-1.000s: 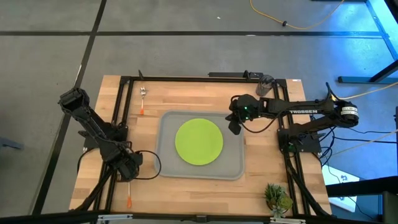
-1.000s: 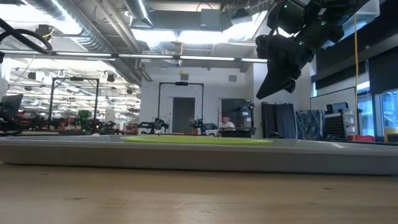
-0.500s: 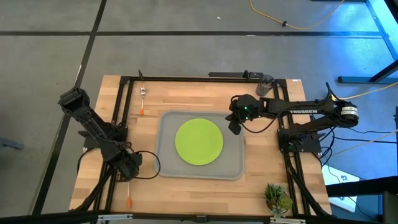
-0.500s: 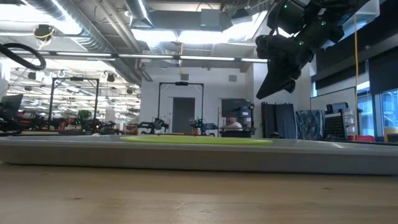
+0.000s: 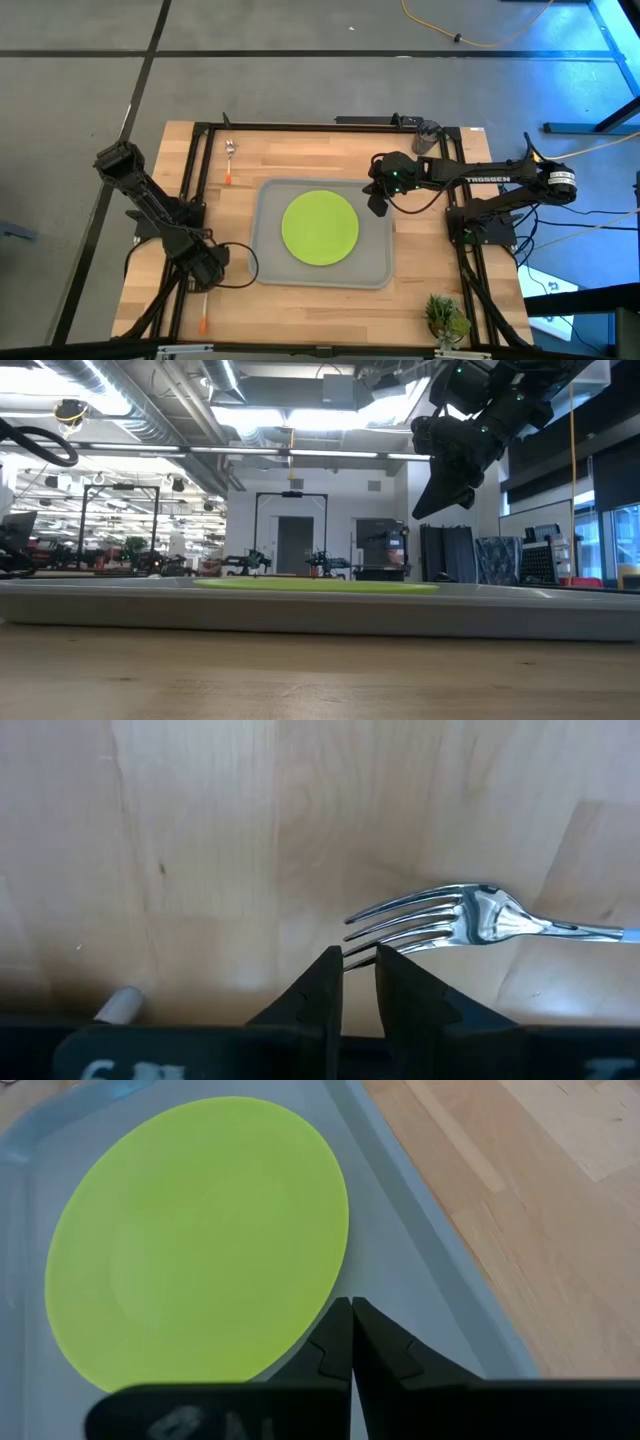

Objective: Pick and place plate/cup/fork/spoon on tray
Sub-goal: Put the orange fork on the gray serving tray to the left side of the green plate

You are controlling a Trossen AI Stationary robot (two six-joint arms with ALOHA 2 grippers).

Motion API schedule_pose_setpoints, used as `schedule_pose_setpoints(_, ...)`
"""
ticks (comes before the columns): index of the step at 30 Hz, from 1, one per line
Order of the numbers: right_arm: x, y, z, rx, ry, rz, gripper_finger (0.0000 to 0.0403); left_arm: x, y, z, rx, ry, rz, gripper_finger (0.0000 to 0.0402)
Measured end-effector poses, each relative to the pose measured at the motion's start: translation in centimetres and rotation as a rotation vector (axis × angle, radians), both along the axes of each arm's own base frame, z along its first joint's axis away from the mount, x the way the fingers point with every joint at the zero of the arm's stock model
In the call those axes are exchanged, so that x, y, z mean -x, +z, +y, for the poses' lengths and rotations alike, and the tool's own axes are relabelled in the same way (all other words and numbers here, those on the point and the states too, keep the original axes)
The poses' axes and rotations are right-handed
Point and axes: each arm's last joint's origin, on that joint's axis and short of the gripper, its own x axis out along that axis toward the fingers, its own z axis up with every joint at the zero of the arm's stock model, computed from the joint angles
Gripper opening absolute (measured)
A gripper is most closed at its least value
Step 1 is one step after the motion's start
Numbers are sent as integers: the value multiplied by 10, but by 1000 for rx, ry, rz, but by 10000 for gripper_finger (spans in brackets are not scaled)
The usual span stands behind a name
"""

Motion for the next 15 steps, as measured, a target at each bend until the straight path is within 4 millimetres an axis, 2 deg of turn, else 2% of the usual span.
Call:
schedule_pose_setpoints(4,0,0,0,0,0,0,6,0,0,0,0,1,-1,52)
schedule_pose_setpoints(11,0,0,0,0,0,0,6,0,0,0,-11,25,-12,7)
schedule_pose_setpoints(15,0,0,0,0,-1,0,6,0,0,0,-15,60,-10,3)
